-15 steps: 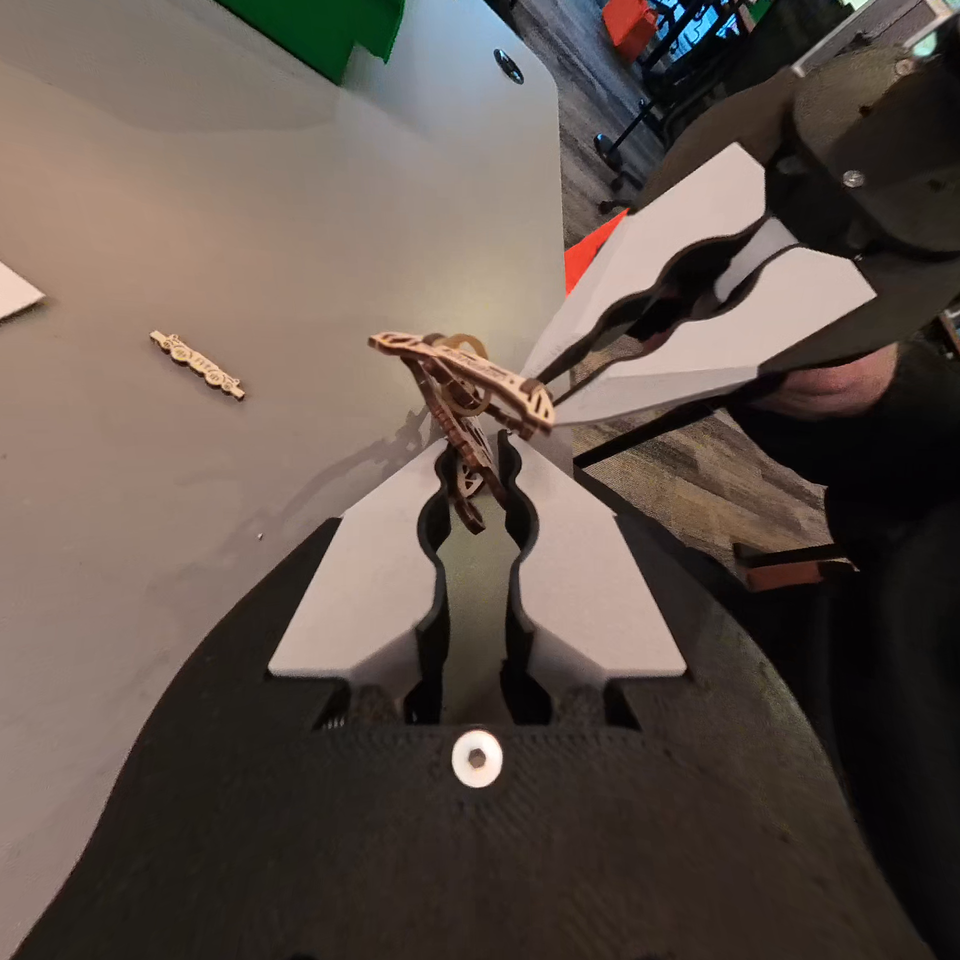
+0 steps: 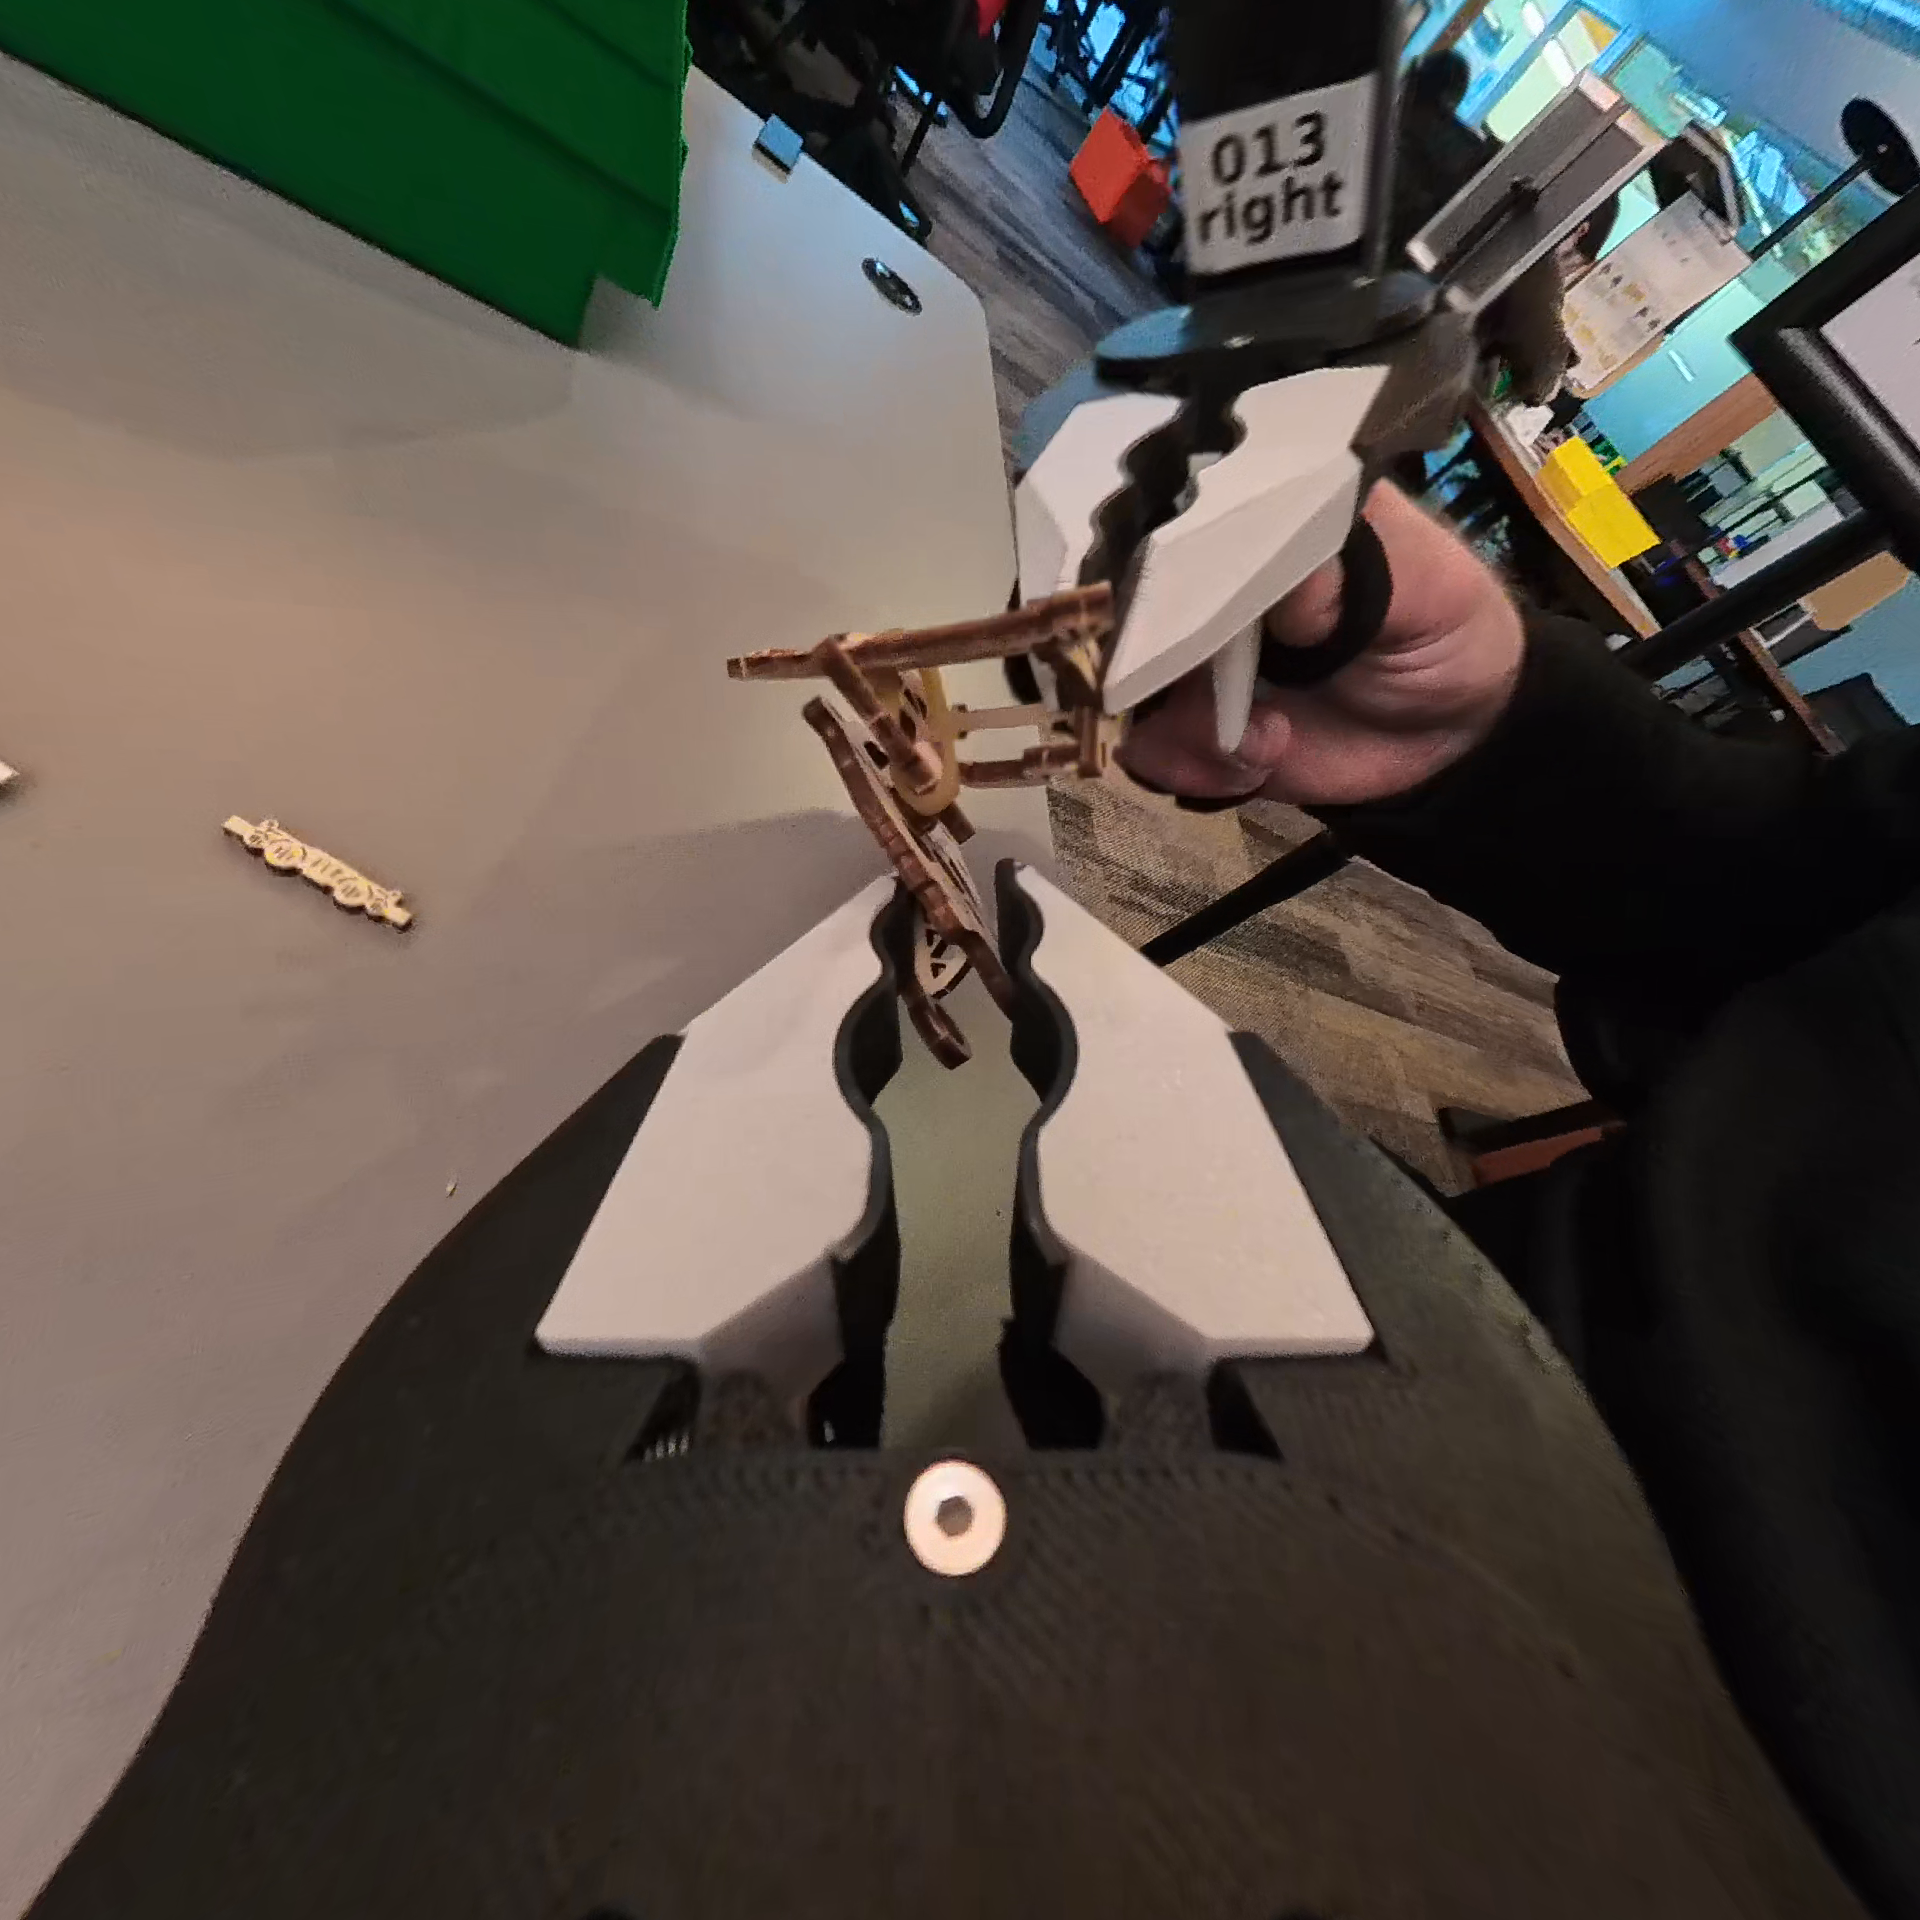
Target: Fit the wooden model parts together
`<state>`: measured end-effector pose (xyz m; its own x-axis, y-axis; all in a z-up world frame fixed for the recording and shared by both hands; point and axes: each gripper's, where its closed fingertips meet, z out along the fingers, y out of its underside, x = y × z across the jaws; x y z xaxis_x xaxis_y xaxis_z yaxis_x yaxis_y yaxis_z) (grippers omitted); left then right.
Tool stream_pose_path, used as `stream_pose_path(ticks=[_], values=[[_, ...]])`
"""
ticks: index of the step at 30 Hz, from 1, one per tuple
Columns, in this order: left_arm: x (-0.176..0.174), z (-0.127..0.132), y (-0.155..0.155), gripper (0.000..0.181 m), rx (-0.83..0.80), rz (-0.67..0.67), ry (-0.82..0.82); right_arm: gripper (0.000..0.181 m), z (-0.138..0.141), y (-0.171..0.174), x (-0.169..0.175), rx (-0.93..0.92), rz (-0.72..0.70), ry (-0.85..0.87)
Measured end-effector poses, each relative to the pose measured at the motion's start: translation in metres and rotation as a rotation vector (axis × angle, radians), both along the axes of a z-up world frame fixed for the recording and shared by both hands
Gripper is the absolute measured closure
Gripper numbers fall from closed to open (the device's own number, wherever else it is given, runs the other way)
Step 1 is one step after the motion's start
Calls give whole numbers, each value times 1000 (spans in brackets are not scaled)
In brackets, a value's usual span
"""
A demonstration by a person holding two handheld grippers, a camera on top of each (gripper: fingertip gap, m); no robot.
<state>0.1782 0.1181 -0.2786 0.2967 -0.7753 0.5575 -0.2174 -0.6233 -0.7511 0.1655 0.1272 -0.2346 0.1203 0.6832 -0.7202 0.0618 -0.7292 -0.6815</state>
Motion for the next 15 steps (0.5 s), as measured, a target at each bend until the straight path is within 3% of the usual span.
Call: stream_pose_path(ticks=[15], values=[[2, 20, 1, 169, 14, 3, -125, 181, 25, 12, 10, -230, 13, 323]])
